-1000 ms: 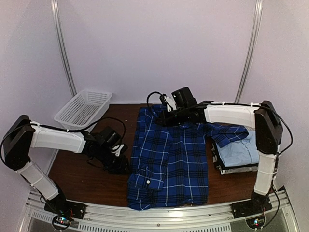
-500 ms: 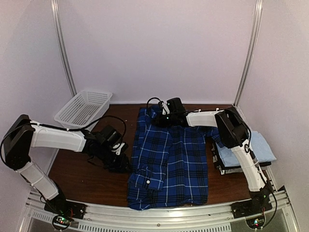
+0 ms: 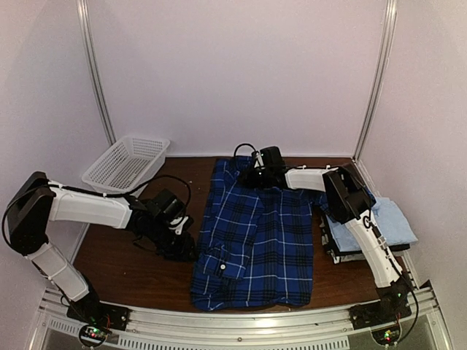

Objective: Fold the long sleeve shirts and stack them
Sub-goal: Move the 1/3-folded shirt to the center of the board.

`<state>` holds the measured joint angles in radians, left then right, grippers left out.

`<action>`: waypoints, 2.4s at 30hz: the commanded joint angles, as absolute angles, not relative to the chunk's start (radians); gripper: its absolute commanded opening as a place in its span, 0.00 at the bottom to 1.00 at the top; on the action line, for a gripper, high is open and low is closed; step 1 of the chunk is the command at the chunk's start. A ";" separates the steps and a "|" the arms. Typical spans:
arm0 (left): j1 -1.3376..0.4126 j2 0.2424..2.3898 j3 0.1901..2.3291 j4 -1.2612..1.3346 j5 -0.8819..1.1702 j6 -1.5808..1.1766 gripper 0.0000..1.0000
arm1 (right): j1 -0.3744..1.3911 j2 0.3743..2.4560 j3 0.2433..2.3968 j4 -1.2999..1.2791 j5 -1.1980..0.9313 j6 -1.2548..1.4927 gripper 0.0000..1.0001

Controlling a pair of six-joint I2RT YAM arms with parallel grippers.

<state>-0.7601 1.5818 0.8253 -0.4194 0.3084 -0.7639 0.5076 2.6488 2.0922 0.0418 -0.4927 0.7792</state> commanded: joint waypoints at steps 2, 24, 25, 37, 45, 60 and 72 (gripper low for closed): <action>-0.757 1.585 0.784 -0.401 0.342 -0.748 0.46 | 0.503 2.674 2.115 0.062 -0.476 0.813 0.10; -0.737 1.531 0.633 -0.358 0.473 -0.829 0.00 | 0.534 2.692 2.088 0.163 -0.519 0.882 0.11; -0.728 1.509 0.620 -0.375 0.466 -0.826 0.00 | 0.538 2.695 2.088 0.171 -0.521 0.890 0.11; -0.678 1.322 0.524 -0.484 0.439 -0.824 0.01 | 0.598 2.804 2.177 0.238 -0.544 0.990 0.12; -0.678 1.260 0.719 -0.686 0.220 -0.783 0.24 | 0.579 2.791 2.279 0.202 -0.638 0.964 0.28; -0.680 1.660 1.188 -0.466 0.187 -0.674 0.27 | 0.571 2.232 1.949 -0.151 -0.454 0.581 0.82; -0.667 2.039 1.476 -0.375 0.153 -0.645 0.27 | 0.537 1.603 1.288 -0.223 -0.191 0.492 1.00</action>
